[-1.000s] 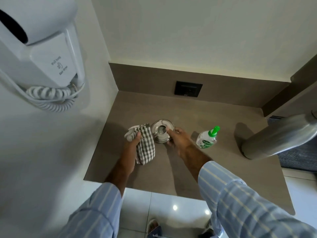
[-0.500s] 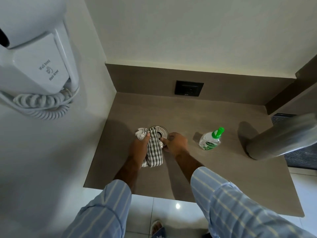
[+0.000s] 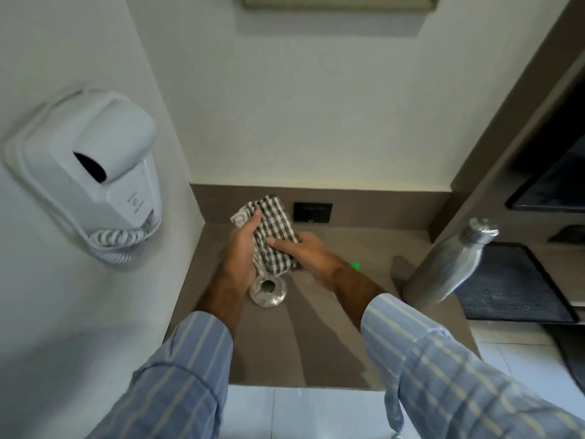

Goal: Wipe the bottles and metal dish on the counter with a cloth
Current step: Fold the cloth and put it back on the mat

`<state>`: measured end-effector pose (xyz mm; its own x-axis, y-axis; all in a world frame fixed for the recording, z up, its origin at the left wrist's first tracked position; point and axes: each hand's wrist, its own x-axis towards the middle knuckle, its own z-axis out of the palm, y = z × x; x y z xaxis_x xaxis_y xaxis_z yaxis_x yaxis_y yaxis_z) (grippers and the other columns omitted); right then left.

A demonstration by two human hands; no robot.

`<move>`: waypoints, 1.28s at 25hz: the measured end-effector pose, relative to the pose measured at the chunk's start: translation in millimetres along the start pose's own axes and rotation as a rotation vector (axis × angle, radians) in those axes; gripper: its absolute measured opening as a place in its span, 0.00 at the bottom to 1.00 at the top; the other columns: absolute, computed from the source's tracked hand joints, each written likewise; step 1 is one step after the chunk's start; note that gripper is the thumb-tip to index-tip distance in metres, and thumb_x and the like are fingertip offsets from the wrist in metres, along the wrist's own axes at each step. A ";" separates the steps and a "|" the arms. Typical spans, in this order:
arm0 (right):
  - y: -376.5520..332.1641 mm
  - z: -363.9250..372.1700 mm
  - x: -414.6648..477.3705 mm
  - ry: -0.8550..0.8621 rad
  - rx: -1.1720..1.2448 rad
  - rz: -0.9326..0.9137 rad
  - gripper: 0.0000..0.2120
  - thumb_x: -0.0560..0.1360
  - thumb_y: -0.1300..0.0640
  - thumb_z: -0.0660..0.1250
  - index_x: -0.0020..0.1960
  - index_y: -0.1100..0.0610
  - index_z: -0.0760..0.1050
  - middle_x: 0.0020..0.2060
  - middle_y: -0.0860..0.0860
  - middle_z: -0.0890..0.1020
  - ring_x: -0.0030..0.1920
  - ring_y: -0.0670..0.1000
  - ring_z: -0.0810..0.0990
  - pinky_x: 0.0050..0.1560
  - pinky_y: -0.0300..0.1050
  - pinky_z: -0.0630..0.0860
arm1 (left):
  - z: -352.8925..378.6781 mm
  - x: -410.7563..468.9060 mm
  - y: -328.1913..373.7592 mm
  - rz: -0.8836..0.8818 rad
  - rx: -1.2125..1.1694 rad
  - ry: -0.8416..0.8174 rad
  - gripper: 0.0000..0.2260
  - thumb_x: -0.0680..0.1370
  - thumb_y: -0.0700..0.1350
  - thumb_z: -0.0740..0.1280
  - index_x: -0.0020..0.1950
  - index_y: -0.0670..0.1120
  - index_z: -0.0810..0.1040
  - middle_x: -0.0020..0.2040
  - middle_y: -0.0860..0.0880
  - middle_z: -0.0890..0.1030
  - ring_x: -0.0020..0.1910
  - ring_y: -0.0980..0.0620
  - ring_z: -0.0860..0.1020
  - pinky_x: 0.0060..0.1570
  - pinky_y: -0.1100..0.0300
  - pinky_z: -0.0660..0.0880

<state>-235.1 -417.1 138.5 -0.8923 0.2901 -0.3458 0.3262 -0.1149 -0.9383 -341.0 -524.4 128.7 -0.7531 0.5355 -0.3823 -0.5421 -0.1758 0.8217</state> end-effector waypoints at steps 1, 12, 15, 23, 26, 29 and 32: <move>-18.4 -14.8 -13.8 0.043 -0.056 -0.034 0.11 0.74 0.48 0.77 0.51 0.54 0.84 0.39 0.49 0.90 0.36 0.45 0.87 0.31 0.36 0.79 | 18.9 -4.2 9.6 0.039 0.014 -0.054 0.18 0.80 0.50 0.69 0.64 0.39 0.80 0.58 0.37 0.86 0.55 0.39 0.85 0.53 0.43 0.83; -141.7 -261.5 -197.8 0.464 -0.261 -0.162 0.29 0.71 0.35 0.74 0.54 0.61 0.86 0.47 0.55 0.90 0.42 0.50 0.88 0.42 0.40 0.82 | 296.1 -62.1 30.6 0.225 0.195 -0.565 0.10 0.73 0.40 0.76 0.52 0.45 0.82 0.43 0.46 0.87 0.47 0.45 0.85 0.47 0.49 0.84; -115.4 -325.2 -234.5 0.485 0.117 -0.229 0.24 0.72 0.52 0.78 0.63 0.66 0.81 0.58 0.62 0.86 0.50 0.57 0.86 0.49 0.49 0.84 | 371.8 -80.1 -14.4 0.253 0.128 -0.509 0.07 0.75 0.37 0.74 0.50 0.46 0.80 0.42 0.47 0.87 0.42 0.48 0.86 0.43 0.51 0.85; -22.8 -485.1 -261.7 0.896 0.368 -0.216 0.13 0.72 0.51 0.79 0.51 0.57 0.86 0.50 0.55 0.88 0.50 0.57 0.86 0.48 0.48 0.82 | 492.5 -70.8 -161.6 0.130 0.372 -0.429 0.14 0.71 0.42 0.76 0.55 0.42 0.80 0.45 0.44 0.88 0.41 0.45 0.87 0.39 0.54 0.83; 51.1 -537.2 -241.8 0.994 0.069 -0.012 0.24 0.70 0.40 0.78 0.48 0.62 0.86 0.41 0.52 0.87 0.41 0.53 0.87 0.31 0.41 0.83 | 501.3 -37.7 -237.1 0.104 0.522 -0.344 0.11 0.74 0.42 0.75 0.55 0.43 0.84 0.45 0.46 0.88 0.36 0.49 0.86 0.38 0.55 0.83; 135.7 -575.9 -208.3 0.931 -0.006 0.180 0.26 0.68 0.40 0.80 0.49 0.64 0.87 0.44 0.54 0.87 0.44 0.54 0.89 0.36 0.48 0.87 | 488.4 6.1 -313.5 0.026 0.747 -0.230 0.17 0.75 0.47 0.75 0.61 0.41 0.82 0.47 0.40 0.87 0.34 0.42 0.83 0.46 0.41 0.83; 203.9 -592.5 -171.3 0.751 0.214 0.303 0.13 0.75 0.56 0.77 0.51 0.65 0.81 0.51 0.60 0.84 0.50 0.55 0.87 0.37 0.45 0.86 | 467.8 46.2 -373.7 0.001 0.995 -0.111 0.28 0.74 0.52 0.77 0.69 0.40 0.78 0.56 0.42 0.86 0.47 0.45 0.85 0.54 0.52 0.81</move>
<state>169.1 72.7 1.7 -0.3058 0.7646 -0.5673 0.3851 -0.4456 -0.8082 1.2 -47.5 1.8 -0.6865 0.6191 -0.3813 0.0557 0.5677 0.8214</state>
